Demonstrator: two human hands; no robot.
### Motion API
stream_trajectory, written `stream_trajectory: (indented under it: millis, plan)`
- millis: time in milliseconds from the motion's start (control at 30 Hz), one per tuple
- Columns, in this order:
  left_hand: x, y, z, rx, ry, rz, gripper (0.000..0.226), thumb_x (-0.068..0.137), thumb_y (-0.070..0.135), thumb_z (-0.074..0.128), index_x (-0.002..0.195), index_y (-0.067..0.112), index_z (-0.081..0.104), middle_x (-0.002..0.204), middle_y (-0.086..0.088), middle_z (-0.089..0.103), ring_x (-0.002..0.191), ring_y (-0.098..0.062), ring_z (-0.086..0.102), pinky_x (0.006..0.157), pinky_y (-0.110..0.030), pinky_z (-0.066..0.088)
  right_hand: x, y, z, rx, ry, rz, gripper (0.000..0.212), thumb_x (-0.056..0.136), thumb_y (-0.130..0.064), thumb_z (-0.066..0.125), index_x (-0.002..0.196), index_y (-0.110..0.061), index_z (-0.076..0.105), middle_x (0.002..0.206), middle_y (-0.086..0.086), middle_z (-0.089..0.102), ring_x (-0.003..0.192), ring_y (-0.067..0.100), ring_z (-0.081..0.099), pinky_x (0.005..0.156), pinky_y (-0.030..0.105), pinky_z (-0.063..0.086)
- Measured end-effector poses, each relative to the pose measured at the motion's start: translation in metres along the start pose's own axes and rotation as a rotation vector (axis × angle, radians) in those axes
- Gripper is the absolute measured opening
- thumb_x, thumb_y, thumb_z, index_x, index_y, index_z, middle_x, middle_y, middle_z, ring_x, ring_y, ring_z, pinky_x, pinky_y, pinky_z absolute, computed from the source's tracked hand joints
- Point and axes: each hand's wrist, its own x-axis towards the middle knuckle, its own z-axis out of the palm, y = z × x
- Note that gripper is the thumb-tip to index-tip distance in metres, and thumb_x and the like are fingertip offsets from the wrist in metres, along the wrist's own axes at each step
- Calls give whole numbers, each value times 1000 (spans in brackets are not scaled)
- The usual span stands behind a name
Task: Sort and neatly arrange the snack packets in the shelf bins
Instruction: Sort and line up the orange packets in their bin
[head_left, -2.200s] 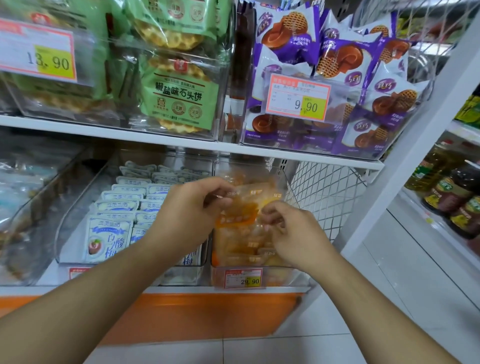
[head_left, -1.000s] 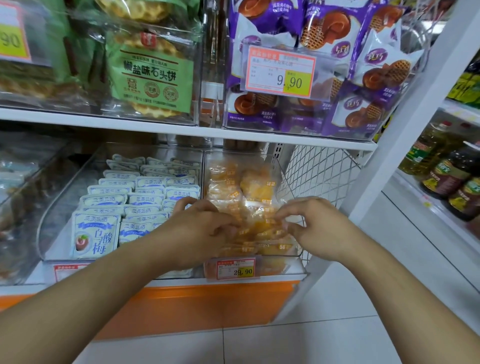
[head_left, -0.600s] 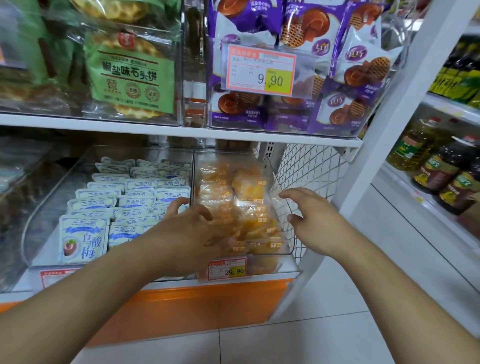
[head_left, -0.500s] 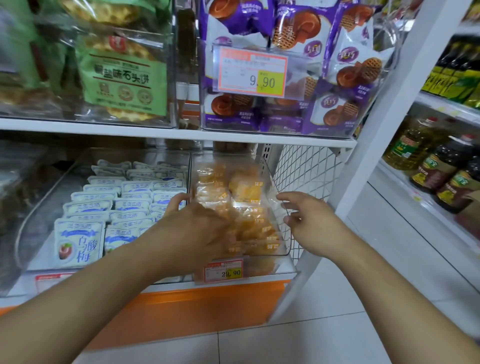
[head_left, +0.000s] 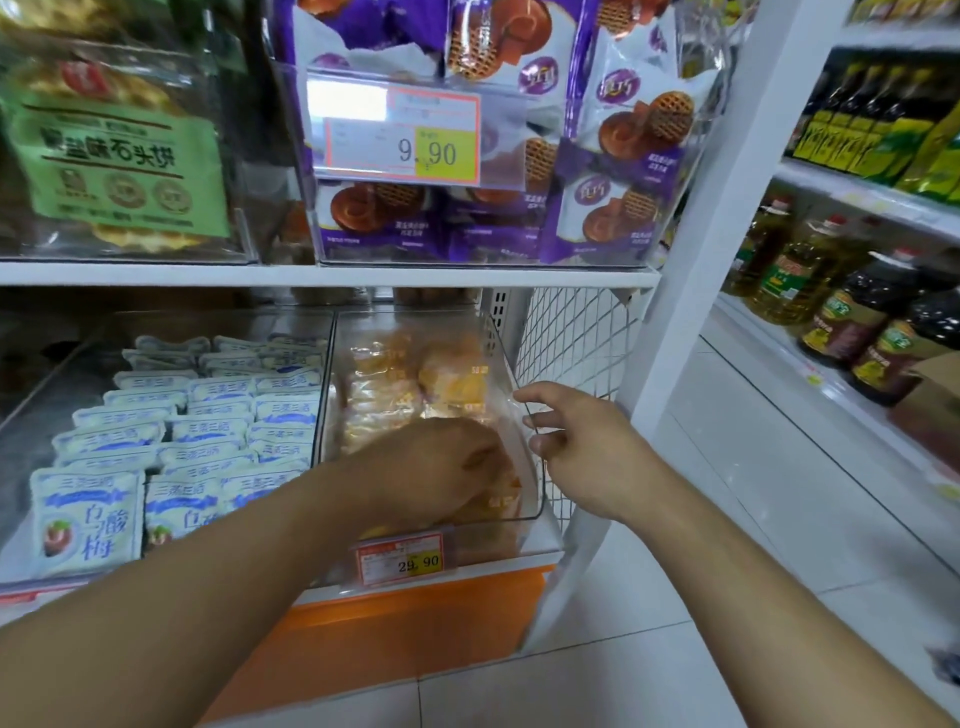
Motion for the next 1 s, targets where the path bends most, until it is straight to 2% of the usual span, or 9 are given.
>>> stream_trajectory:
  millis: [200, 333, 400, 467, 500, 567, 700, 833, 1000]
  plan:
    - [4, 6, -1, -16, -116, -13, 42, 100, 52, 50, 135, 29, 53, 128, 12, 55, 115, -9, 50, 102, -35, 39, -2, -3, 0, 40, -18, 7, 52, 100, 2, 56, 138, -33, 60, 114, -3, 63, 108, 15, 66, 84, 28, 56]
    - [-2, 7, -4, 19, -84, 47, 30, 100, 52, 46, 120, 36, 62, 116, 16, 63, 110, -7, 54, 103, -41, 41, -6, -6, -3, -68, -11, -102, 48, 101, 0, 55, 138, -31, 61, 125, -10, 55, 119, 9, 57, 101, 24, 50]
    - [-13, 3, -6, 96, -71, 60, 38, 99, 61, 35, 120, 42, 60, 117, 21, 63, 113, -6, 51, 105, -40, 34, -7, -6, -1, -153, -8, -198, 46, 101, 1, 52, 134, -27, 66, 133, -10, 50, 122, 2, 47, 107, 7, 36]
    - [-23, -3, -7, 203, -106, 76, 54, 94, 69, 20, 126, 49, 58, 132, 29, 56, 126, -3, 40, 107, -39, 24, -4, -3, 2, -215, -31, -223, 46, 101, 4, 49, 128, -26, 72, 147, -8, 45, 132, 2, 40, 100, -7, 21]
    - [-28, -5, -8, 233, -118, 78, 57, 95, 70, 17, 130, 49, 57, 140, 33, 50, 132, -1, 34, 109, -38, 20, -2, -2, 3, -232, -51, -217, 48, 100, 5, 48, 125, -28, 73, 155, -9, 40, 141, 5, 35, 105, -4, 19]
    - [-35, -9, -10, 245, -122, 73, 51, 103, 63, 21, 137, 47, 55, 149, 36, 41, 139, 3, 26, 113, -38, 16, 0, 0, 5, -249, -92, -228, 54, 98, 8, 48, 121, -33, 75, 164, -13, 30, 155, 10, 19, 123, 16, 18]
    - [-44, -6, -17, 293, -156, 98, 53, 103, 62, 16, 144, 49, 46, 156, 34, 31, 144, 0, 20, 117, -41, 10, 2, 3, 2, -450, -190, -412, 57, 91, 4, 48, 121, -35, 76, 162, -20, 37, 159, 9, 8, 129, 37, 10]
    - [-52, -8, -15, 299, -115, 119, 54, 103, 63, 14, 146, 49, 43, 157, 31, 30, 144, -6, 24, 117, -44, 10, 2, -5, -1, -545, -274, -366, 56, 81, -25, 34, 111, -42, 78, 150, -30, 50, 157, 0, 6, 128, 38, -2]
    - [-54, -13, -13, 326, -86, 121, 55, 104, 62, 16, 148, 44, 44, 160, 23, 33, 147, -8, 19, 116, -41, 5, -1, -14, -4, -673, -380, -347, 50, 79, -38, 39, 110, -48, 77, 151, -36, 43, 156, -1, -7, 127, 39, -12]
